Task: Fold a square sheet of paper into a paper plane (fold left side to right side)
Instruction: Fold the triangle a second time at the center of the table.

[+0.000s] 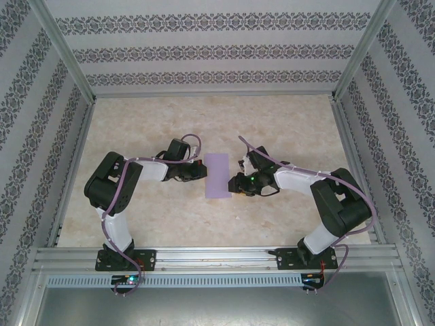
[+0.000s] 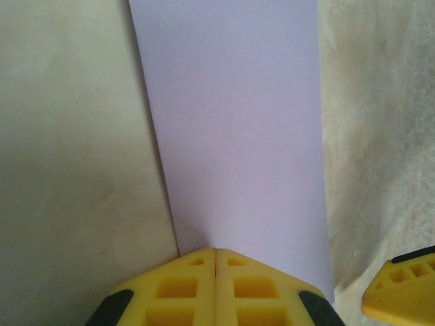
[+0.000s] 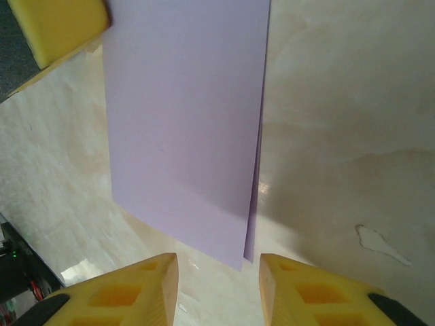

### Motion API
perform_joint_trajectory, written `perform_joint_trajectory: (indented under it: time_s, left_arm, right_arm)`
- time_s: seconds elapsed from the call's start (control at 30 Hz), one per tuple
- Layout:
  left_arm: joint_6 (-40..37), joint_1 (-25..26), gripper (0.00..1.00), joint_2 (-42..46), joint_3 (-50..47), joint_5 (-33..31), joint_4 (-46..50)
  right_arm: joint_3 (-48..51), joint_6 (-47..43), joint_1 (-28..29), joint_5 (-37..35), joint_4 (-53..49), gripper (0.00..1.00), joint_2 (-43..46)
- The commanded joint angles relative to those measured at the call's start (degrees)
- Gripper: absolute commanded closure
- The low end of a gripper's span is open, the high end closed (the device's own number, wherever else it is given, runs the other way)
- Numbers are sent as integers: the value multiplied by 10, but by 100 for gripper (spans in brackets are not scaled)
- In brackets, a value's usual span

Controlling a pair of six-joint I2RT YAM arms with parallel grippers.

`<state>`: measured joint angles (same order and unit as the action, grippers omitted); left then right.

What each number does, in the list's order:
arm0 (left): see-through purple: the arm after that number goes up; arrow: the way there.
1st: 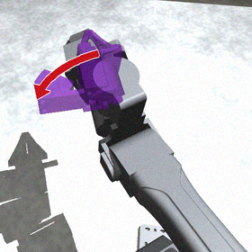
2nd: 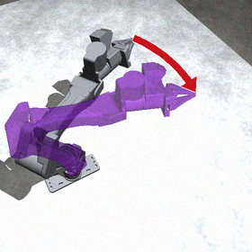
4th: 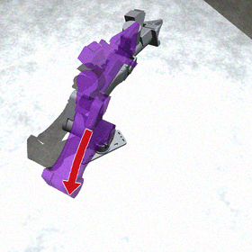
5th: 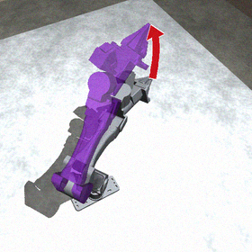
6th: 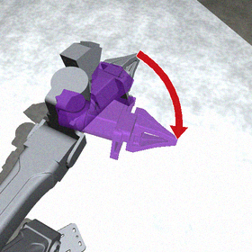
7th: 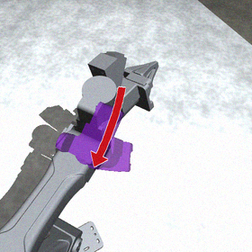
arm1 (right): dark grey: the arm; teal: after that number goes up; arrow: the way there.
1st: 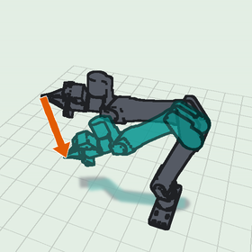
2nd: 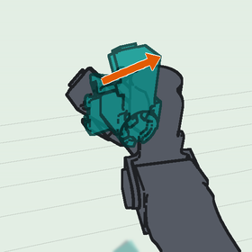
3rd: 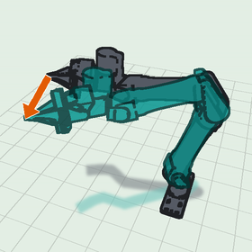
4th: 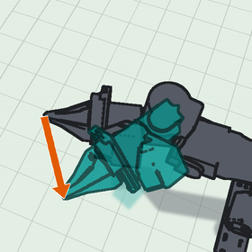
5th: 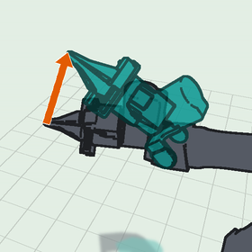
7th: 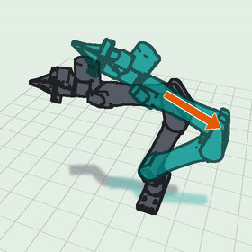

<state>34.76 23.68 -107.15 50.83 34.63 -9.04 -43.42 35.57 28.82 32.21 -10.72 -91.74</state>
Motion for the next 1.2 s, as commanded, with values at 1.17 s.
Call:
perform_joint_trajectory:
  time_s: [1.17]
  left_arm:
    - [-14,5,99,3,-19,-32,34]
  right_arm:
    - [-9,54,-14,57,131,70,-62]
